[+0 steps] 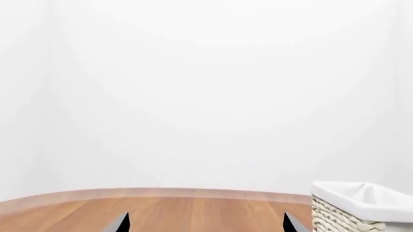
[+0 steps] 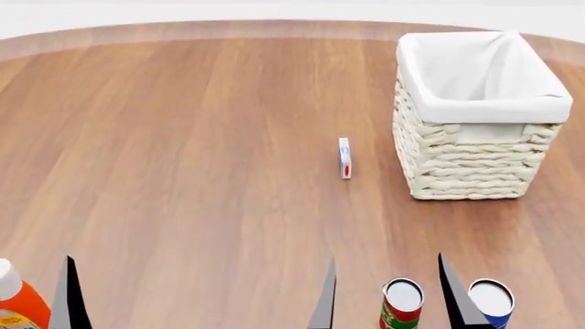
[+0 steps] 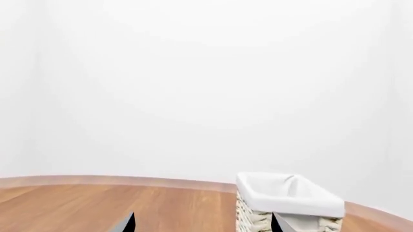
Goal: Pick up the cream cheese box, and put it in the basket.
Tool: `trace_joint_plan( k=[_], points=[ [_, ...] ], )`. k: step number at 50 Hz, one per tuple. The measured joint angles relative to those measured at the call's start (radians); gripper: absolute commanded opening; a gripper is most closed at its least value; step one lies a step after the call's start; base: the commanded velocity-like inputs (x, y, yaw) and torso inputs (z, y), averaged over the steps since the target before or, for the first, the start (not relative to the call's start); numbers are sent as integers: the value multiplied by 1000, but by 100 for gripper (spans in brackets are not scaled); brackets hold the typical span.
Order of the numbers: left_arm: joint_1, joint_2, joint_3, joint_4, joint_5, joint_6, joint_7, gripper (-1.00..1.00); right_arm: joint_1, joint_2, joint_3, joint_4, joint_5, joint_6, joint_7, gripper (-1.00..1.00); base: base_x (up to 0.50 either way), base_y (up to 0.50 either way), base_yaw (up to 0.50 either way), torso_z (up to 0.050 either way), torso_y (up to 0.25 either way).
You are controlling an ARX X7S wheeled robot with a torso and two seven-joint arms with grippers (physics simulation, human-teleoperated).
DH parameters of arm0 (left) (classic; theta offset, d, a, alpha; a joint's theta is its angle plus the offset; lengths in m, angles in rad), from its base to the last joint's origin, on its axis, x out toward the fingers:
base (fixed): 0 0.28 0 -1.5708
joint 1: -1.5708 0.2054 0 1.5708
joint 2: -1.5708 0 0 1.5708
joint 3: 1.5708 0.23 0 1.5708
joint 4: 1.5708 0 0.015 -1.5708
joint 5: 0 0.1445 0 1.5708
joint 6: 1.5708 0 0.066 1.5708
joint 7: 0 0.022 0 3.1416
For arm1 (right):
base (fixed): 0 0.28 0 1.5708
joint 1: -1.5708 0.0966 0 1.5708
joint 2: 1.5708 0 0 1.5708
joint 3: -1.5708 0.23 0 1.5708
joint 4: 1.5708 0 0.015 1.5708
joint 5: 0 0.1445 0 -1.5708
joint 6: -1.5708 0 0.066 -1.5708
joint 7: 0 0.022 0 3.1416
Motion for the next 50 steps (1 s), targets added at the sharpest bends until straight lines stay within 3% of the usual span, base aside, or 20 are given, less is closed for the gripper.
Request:
trace_joint_plan(
  k=[50],
  points=[
    [-6,-24,19,-13,-10,16,-25,100,8,34,-27,0,23,-8,38,100,187,0,0,0,0]
  ],
)
